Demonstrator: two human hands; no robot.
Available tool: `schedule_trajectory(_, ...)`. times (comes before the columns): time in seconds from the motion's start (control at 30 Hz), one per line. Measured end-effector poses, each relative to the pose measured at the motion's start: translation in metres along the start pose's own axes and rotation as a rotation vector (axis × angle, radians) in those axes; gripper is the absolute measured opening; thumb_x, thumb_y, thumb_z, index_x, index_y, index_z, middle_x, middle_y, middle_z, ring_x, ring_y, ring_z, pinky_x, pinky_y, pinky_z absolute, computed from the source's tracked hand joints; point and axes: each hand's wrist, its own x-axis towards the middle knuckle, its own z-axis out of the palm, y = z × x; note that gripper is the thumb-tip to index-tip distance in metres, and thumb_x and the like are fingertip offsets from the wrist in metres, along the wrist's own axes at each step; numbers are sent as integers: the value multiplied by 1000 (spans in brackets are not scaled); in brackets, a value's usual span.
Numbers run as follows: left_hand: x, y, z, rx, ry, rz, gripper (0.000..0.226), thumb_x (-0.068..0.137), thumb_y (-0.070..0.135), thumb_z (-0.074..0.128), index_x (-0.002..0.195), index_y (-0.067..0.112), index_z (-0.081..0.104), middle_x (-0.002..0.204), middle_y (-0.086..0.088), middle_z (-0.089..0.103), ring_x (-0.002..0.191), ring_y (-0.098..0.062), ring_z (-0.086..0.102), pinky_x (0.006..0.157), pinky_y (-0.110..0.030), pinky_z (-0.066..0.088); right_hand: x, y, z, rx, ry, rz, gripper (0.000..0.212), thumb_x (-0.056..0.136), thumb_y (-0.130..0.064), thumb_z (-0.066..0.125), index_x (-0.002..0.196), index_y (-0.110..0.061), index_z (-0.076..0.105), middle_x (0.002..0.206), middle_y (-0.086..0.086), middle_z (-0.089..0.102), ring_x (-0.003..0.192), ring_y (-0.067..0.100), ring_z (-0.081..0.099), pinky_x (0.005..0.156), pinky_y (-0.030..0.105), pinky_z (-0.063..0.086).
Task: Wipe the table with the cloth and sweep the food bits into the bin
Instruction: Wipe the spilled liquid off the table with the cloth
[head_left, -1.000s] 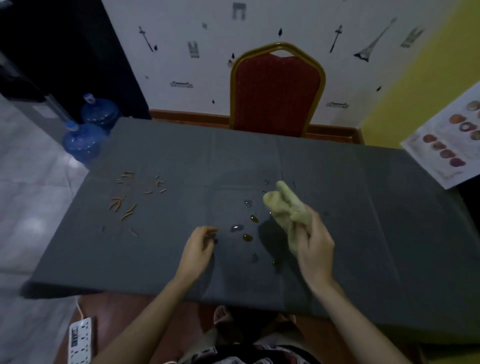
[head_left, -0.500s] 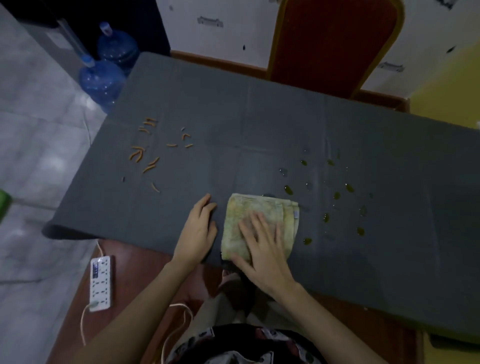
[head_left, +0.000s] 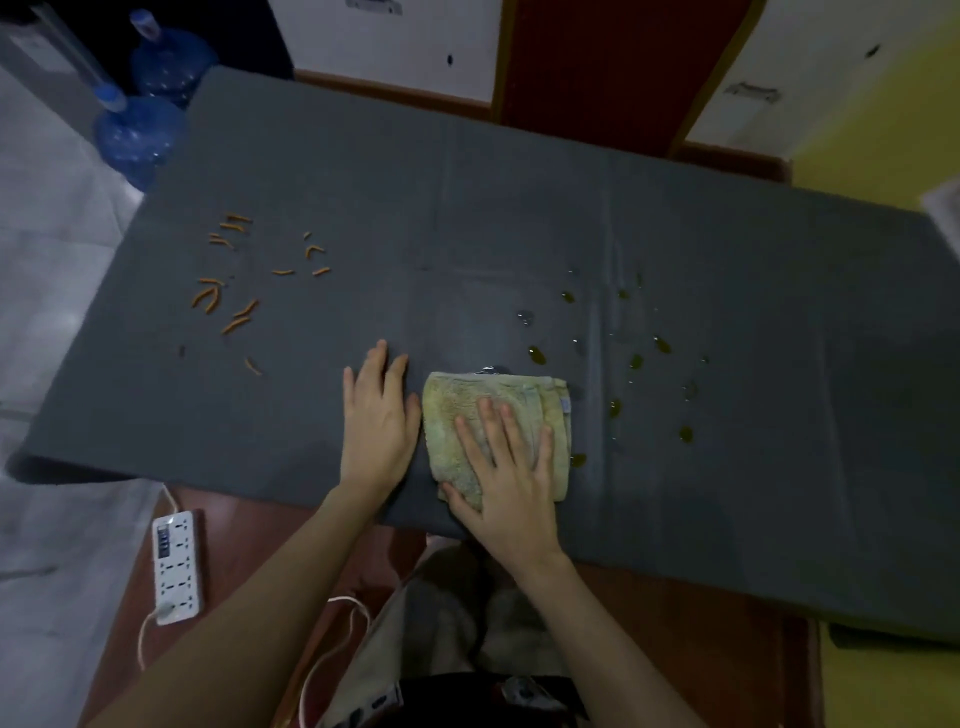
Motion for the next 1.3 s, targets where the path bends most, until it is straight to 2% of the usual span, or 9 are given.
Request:
schedule_trajectory(0.23, 27, -7, 0, 118, -18, 33, 48, 97, 22, 46, 139, -1, 40, 152, -22, 29, 141, -37, 27, 117, -55, 13, -42, 88, -15, 54, 9, 126, 74, 92, -64, 43, 155, -33, 21, 164, 16, 2, 151, 33, -1, 119, 58, 6)
schedule_trajectory(0.4, 23, -11, 8, 164, 28, 24, 56, 95, 34, 32, 142, 2, 38, 153, -18, 31, 143, -34, 26, 119, -50, 11, -81, 171, -26, 44, 80, 277, 68, 88, -58, 44, 150, -30, 36, 162, 20, 12, 149, 38, 9, 116, 59, 16)
schedule_trajectory(0.5, 25, -10, 9, 159, 52, 27, 57, 95, 35, 33, 142, 4, 38, 154, -17, 31, 143, -33, 26, 120, -49, 12, -92, 220, -40, 48, 73, 418, 68, 90, -64, 35, 151, -31, 34, 162, 20, 12, 149, 38, 10, 116, 60, 18)
schedule_trajectory(0.7, 24, -10, 11, 188, 52, 21, 58, 95, 35, 30, 142, 2, 39, 154, -17, 32, 143, -34, 26, 119, -49, 12, -62, 220, -47, 120, 59, 426, 68, 90, -63, 33, 151, -32, 33, 162, 19, 8, 149, 39, 7, 119, 58, 7)
schedule_trajectory(0.8, 24, -7, 10, 200, 56, 16, 58, 95, 35, 30, 141, 2, 40, 153, -18, 33, 143, -34, 27, 119, -49, 13, -21, 184, -43, 136, 52, 276, 64, 91, -59, 39, 150, -33, 35, 162, 19, 14, 147, 41, 15, 116, 59, 17)
schedule_trajectory(1.0, 24, -4, 9, 194, 29, -23, 56, 96, 34, 34, 143, 4, 38, 155, -14, 30, 145, -30, 23, 121, -47, 9, 16, 102, -20, 128, -17, -406, 64, 82, -44, 56, 143, -25, 47, 159, 17, 26, 145, 37, 26, 118, 50, 23)
schedule_trajectory(1.1, 39, -5, 4, 167, 11, -22, 49, 97, 27, 44, 140, 5, 41, 154, -14, 31, 144, -31, 25, 120, -51, 11, 6, 128, -24, 150, -44, -485, 63, 86, -40, 60, 145, -24, 44, 161, 11, 23, 149, 28, 21, 120, 44, 21)
schedule_trajectory(1.17, 48, -4, 2, 180, 12, -19, 53, 94, 33, 38, 139, 5, 42, 153, -14, 33, 143, -31, 27, 119, -51, 12, -4, 162, -32, 114, -63, -505, 65, 84, -35, 63, 146, -25, 42, 162, 7, 23, 149, 25, 21, 119, 45, 23)
schedule_trajectory(1.3, 52, 0, 8, 187, 49, -38, 59, 92, 36, 30, 140, 5, 41, 153, -15, 33, 143, -31, 26, 119, -50, 10, -29, 241, -64, 109, -95, -262, 72, 78, -35, 58, 147, -36, 37, 163, -4, 17, 150, 18, 16, 113, 54, 28)
